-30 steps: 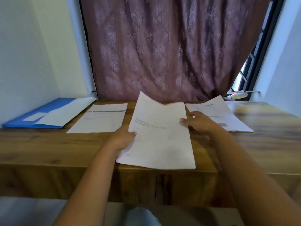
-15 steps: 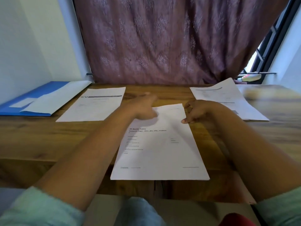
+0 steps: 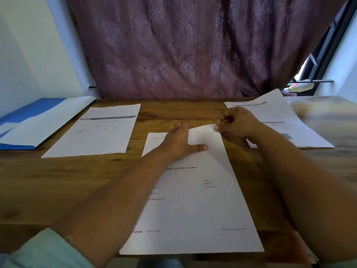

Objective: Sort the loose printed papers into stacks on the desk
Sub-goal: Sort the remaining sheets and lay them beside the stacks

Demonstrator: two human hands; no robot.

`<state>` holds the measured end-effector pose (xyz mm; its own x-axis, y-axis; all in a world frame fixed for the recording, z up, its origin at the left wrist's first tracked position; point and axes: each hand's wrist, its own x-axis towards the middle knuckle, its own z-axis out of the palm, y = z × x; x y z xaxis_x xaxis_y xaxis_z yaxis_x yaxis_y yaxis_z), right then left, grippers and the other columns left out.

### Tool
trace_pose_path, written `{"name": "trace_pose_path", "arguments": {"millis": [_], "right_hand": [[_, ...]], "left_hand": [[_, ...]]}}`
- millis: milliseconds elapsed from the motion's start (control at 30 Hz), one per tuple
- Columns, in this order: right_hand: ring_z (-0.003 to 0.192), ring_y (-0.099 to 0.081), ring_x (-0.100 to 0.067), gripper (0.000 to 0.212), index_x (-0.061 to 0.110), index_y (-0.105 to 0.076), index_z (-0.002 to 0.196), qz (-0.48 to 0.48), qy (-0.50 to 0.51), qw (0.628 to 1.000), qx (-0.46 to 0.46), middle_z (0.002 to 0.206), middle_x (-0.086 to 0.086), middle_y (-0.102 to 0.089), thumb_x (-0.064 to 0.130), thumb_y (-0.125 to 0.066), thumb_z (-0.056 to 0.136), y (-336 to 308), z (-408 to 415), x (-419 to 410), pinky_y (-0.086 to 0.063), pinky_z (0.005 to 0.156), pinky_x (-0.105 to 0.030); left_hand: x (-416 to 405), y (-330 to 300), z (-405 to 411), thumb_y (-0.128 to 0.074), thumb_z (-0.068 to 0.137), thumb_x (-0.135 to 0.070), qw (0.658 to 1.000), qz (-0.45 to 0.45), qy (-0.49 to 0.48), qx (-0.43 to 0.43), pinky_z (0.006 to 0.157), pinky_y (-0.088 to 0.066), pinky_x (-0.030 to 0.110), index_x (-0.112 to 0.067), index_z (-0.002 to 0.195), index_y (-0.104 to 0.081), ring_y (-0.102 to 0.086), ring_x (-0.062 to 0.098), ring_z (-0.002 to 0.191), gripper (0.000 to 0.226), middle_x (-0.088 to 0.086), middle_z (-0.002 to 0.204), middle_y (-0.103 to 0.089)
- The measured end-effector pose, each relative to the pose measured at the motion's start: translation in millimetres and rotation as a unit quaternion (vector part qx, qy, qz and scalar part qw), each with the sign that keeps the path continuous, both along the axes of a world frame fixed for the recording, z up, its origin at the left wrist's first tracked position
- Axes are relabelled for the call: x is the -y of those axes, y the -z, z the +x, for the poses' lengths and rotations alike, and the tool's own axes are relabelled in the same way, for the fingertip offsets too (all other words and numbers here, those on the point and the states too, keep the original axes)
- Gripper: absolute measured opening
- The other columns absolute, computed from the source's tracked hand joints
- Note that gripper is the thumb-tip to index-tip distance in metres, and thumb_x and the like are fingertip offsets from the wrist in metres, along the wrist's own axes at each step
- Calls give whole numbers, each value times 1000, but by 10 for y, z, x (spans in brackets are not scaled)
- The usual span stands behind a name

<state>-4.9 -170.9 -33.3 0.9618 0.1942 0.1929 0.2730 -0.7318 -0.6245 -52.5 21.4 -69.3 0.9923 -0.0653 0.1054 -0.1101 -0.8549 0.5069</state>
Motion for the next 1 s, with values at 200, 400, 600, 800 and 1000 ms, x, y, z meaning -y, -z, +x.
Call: {"name": "trace_pose_path", "arguments": {"millis": [200,400,600,800,1000], "right_hand": [[82,-56,-13,8,17,-67,93,-17,-9,1000,0,95,0,-65,25,-66,91,72,67,-28,-38,65,-16],[90,-58,-13,8,21,-71,95,-5,-32,999,-3,99,4,-65,27,-66,92,41,27,-9,-40,72,-19],[86,-59,-10,11,16,-76,94,3,-4,998,59,97,2,-70,23,-70,88,16,-13,-17,-45,75,-19],[72,-68,-14,20,8,-71,92,85,-93,992,1,81,-14,-72,28,-72,86,-60,-105,-41,-56,81,-32],[101,-66,-23,21,15,-61,102,153,-54,984,-70,106,-5,-70,34,-52,99,-24,-12,-17,-53,91,-37]], "left_hand": [[-51,-12,43,-80,67,-61,997,-4,27,67,98,-36,37,-20,127,-48,-34,20,124,80,-7,122,-46],[-60,-3,46,-83,66,-56,994,-18,47,96,100,-36,35,-20,143,-40,-26,18,130,95,-4,137,-37],[-53,-43,13,-82,70,-50,995,-19,59,77,113,-27,41,-22,152,-29,-17,19,143,101,-3,154,-30],[-63,-20,61,-90,62,-44,983,-89,90,131,100,-33,21,-45,151,-8,-32,10,134,121,-3,148,-41],[-181,11,153,-87,69,-15,963,-95,157,197,70,-53,23,-17,81,-75,-67,2,73,18,-9,77,-72]]}}
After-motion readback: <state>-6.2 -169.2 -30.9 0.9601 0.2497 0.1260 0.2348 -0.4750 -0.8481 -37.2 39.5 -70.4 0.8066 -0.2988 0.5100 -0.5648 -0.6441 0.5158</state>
